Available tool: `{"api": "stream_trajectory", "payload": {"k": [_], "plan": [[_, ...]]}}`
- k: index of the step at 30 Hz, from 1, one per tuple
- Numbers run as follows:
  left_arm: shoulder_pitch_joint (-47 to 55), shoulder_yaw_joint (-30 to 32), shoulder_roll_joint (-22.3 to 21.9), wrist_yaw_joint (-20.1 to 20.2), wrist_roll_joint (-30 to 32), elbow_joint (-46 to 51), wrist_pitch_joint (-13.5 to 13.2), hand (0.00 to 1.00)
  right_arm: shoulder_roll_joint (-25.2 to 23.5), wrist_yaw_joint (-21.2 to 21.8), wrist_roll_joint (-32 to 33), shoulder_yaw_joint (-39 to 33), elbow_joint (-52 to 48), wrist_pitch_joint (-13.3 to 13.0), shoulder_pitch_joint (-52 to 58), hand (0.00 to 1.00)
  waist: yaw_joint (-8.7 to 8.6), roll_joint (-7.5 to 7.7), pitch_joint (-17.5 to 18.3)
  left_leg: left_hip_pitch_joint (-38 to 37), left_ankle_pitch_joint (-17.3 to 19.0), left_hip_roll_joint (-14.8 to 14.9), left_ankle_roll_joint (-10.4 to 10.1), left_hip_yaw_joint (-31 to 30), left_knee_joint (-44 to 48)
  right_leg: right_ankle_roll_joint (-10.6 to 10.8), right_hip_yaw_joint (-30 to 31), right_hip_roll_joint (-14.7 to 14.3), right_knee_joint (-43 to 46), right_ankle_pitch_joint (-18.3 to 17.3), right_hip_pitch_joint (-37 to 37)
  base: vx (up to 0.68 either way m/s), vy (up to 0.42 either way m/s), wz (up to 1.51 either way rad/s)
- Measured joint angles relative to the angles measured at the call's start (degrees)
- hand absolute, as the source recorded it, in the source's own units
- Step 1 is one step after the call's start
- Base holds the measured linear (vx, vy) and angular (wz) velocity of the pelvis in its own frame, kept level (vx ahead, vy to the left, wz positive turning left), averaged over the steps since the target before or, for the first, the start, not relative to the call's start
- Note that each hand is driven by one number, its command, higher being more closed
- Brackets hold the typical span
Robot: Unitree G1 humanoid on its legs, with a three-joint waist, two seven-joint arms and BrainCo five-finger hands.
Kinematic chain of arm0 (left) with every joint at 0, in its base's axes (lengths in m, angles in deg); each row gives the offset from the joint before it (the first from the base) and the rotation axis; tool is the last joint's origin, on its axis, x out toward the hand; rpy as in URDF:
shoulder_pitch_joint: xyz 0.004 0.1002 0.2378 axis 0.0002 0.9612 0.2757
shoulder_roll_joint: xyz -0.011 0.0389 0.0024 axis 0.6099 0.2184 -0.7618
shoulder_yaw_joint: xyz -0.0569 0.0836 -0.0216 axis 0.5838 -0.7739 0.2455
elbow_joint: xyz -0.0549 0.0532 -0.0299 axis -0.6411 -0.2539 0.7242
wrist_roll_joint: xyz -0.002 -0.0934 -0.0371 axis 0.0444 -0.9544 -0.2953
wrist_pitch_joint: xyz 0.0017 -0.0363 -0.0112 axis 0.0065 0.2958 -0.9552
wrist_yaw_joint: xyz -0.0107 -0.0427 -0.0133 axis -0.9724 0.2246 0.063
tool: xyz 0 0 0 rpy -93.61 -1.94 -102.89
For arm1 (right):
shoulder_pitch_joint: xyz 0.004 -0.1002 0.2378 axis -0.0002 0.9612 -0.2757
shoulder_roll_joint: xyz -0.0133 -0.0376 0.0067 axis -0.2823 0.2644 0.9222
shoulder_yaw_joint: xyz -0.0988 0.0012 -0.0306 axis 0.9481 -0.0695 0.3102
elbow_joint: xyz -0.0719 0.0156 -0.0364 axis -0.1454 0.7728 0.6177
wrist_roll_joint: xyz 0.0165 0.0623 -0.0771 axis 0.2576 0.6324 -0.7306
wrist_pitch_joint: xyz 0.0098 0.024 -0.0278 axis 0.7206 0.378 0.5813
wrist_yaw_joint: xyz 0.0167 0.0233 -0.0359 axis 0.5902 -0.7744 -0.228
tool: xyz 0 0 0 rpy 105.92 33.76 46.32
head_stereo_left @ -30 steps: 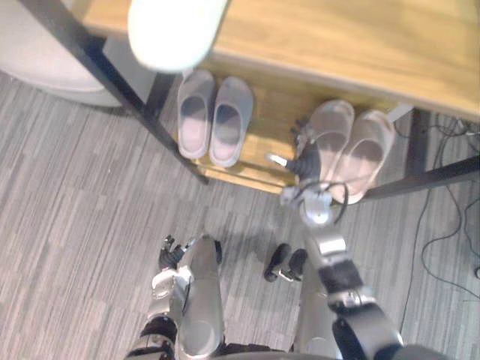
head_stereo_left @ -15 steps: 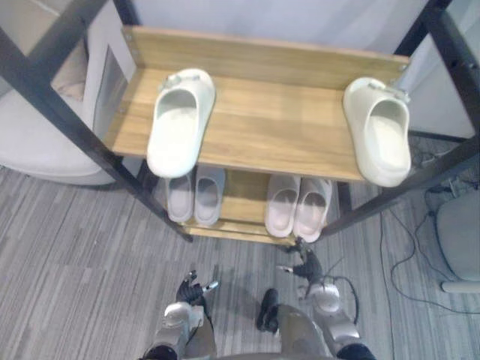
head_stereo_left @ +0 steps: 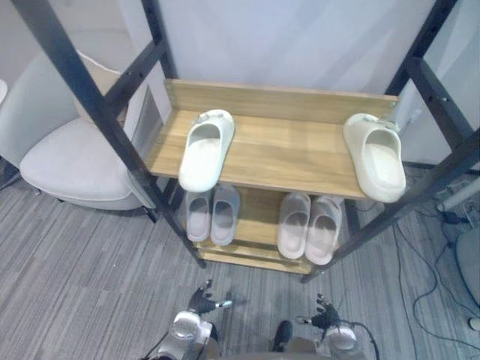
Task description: Organize the slippers on the shoe rack
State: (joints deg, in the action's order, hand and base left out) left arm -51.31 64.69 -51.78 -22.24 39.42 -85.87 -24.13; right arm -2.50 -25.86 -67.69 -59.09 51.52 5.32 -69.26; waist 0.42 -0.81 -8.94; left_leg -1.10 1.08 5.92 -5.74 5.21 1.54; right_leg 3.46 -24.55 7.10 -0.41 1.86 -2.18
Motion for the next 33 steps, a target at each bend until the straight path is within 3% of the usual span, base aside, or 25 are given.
{"api": "stream_trajectory", "payload": {"k": [7, 9, 14, 17, 26, 30, 33], "plan": [[1.52, -13.38, 1.51, 6.03, -2.59, 21.19, -0.06, 0.00, -0.18, 0.01, 2.00, -2.05, 1.97, 0.02, 0.16, 0.00, 0.00, -1.00, 1.64, -2.03, -1.13, -0.41, 0.18, -1.26, -2.75, -0.06, -0.29, -0.42, -1.95, 0.01, -2.63, 0.00, 0.000, 0.09], [1.07, -18.04, 1.57, 8.61, -5.97, 29.17, -0.17, 0.00, -0.16, 0.03, 1.93, -2.04, 2.21, 0.01, 0.26, 0.00, -0.01, -1.17, 2.11, -2.82, -1.18, -0.39, 0.13, -1.19, -3.65, 0.00, -0.21, -0.59, -2.36, -0.06, -3.06, 0.02, 0.002, -0.01], [-5.06, -21.73, 1.62, 10.02, -12.51, 39.54, -0.44, 0.00, -0.13, 0.10, 1.78, -1.58, 2.91, 0.01, 0.44, 0.00, -0.02, -1.18, 3.57, -3.21, -1.39, -0.13, -0.08, -1.23, -4.75, 0.17, -0.14, -1.16, -2.90, 0.05, -3.17, 0.06, -0.004, 0.00], [-10.05, -19.70, 1.64, 9.26, -13.67, 43.01, -0.71, 0.00, 0.15, 0.27, 1.76, -0.42, 2.83, 0.04, 0.57, 0.00, -0.04, -1.14, 3.81, -4.37, -1.39, 0.01, -0.11, -1.17, -5.29, -0.27, -0.14, -1.36, -2.90, 0.19, -4.02, 0.08, 0.001, 0.01], [-27.64, -5.03, 2.21, 1.02, -15.29, 43.51, -2.98, 0.00, 0.44, 2.02, 1.76, 0.73, 2.91, 0.10, 0.61, 0.00, -0.29, -0.09, 4.29, -4.95, -1.06, -0.12, -0.03, -1.04, -5.01, -0.08, 0.63, -1.05, -2.22, -0.40, -4.18, 0.01, 0.006, -0.01], [-34.47, -0.48, 4.26, -0.28, -15.23, 39.85, -3.81, 0.00, 0.78, 2.90, 1.77, 0.69, 2.91, 0.53, 0.61, 0.00, -0.42, 0.10, 4.32, -4.62, -0.62, -0.02, 0.03, -0.87, -4.32, 0.44, 1.18, -0.79, -0.48, -1.80, -3.36, -0.02, 0.009, -0.03], [-41.25, 2.96, 8.91, -1.87, -14.86, 34.03, -4.16, 0.00, 1.79, 3.96, 1.78, 0.48, 2.83, 0.66, 0.58, 0.00, -0.51, 0.42, 4.33, -2.83, -0.69, 0.14, -0.02, -0.82, -3.75, 0.21, 1.53, -0.82, 0.44, -1.73, -1.04, 0.02, 0.002, -0.03]]}}
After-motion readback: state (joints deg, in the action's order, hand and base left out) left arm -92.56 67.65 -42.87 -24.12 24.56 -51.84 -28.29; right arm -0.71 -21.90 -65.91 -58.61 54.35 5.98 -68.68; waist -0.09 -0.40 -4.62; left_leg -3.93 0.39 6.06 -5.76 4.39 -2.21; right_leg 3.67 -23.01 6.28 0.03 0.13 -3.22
